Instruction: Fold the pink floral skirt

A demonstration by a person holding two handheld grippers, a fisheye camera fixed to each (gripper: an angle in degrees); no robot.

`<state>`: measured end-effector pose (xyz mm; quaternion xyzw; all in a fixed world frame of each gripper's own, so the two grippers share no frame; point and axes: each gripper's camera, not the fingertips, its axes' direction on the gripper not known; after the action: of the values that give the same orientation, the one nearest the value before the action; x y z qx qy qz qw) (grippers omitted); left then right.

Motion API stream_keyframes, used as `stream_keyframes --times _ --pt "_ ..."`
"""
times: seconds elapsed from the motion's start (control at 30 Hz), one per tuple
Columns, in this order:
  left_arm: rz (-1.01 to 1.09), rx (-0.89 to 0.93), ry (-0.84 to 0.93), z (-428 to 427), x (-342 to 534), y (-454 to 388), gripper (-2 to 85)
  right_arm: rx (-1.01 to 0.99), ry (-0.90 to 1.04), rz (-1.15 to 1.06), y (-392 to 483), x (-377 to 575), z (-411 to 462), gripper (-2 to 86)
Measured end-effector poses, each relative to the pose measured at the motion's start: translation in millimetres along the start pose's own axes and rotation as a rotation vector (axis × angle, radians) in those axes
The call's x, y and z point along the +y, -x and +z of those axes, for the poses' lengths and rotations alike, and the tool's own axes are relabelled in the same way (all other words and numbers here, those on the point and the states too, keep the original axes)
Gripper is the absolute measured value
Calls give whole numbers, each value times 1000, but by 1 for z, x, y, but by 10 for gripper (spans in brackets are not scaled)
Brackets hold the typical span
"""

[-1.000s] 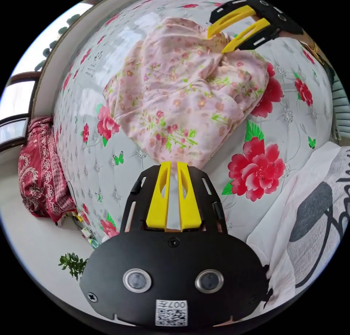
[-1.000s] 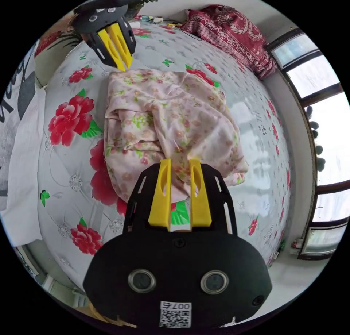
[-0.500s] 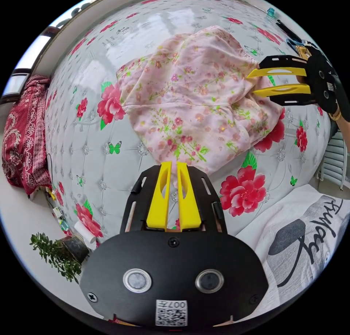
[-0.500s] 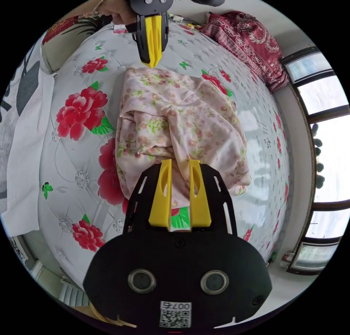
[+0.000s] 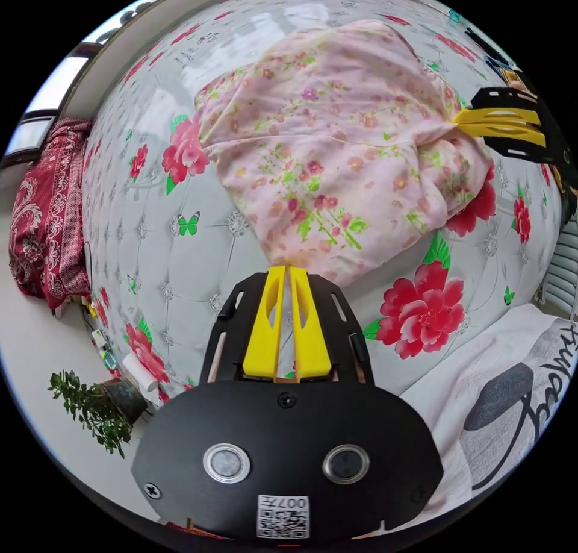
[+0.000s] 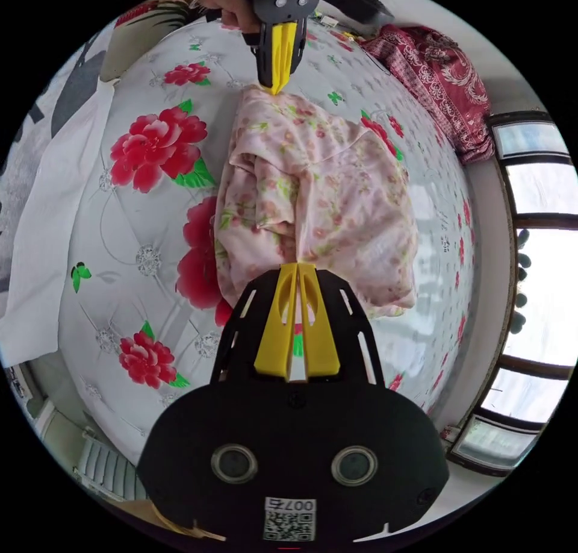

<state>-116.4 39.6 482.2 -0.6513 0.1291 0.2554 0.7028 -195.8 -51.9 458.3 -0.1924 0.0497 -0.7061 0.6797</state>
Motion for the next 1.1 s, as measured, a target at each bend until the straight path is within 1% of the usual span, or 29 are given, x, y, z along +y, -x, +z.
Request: stream_keyframes --times 0.1,0.17,0.2,0.27,0.3,0.33,0.37,0.43,0.47,0.5,0.57,0.6,0.73,0.8,0.83,0.87,0.97,1.03,1.1 --pt "-88 97 -39 -4 16 19 3 -74 -39 111 -13 8 3 9" --pt "-174 207 -53 1 33 41 23 -171 -138 314 -39 30 -10 29" --pt "-201 238 -60 3 38 48 29 -199 -163 378 -46 37 -13 36" --pt "-320 385 -83 16 61 76 43 -361 -272 690 -72 81 -16 64" --pt "-337 426 -91 18 66 81 44 -412 -302 779 -76 94 -13 72" --pt "-346 499 -119 18 74 89 44 -510 -344 939 -82 119 -5 81" --pt "-357 543 -176 11 80 92 40 -564 -371 1044 -81 141 3 89" --pt "-327 556 -281 -8 83 87 29 -556 -339 1137 -76 161 14 101" --pt "-280 549 -325 -20 78 78 37 -566 -319 1176 -77 171 21 110" --pt "-249 550 -339 -24 74 72 41 -578 -323 1200 -80 177 25 114" --pt "-115 552 -356 -33 54 39 74 -666 -391 1306 -102 201 39 126" --pt "-75 552 -355 -34 49 28 78 -688 -409 1325 -110 206 43 128" --pt "170 517 -387 -44 32 -63 100 -775 -469 1369 -172 229 72 132" --pt "270 450 -417 -47 32 -106 100 -806 -463 1374 -196 235 87 131" --pt "325 386 -424 -44 33 -133 101 -838 -450 1369 -210 237 97 130" --pt "352 303 -422 -38 34 -155 100 -852 -431 1363 -221 239 105 129" --pt "399 182 -397 -18 36 -188 100 -889 -382 1314 -240 237 122 121" --pt "422 155 -356 -5 36 -204 99 -906 -350 1289 -246 235 131 113" --pt "431 127 -380 -2 42 -213 90 -924 -357 1265 -250 234 136 99"
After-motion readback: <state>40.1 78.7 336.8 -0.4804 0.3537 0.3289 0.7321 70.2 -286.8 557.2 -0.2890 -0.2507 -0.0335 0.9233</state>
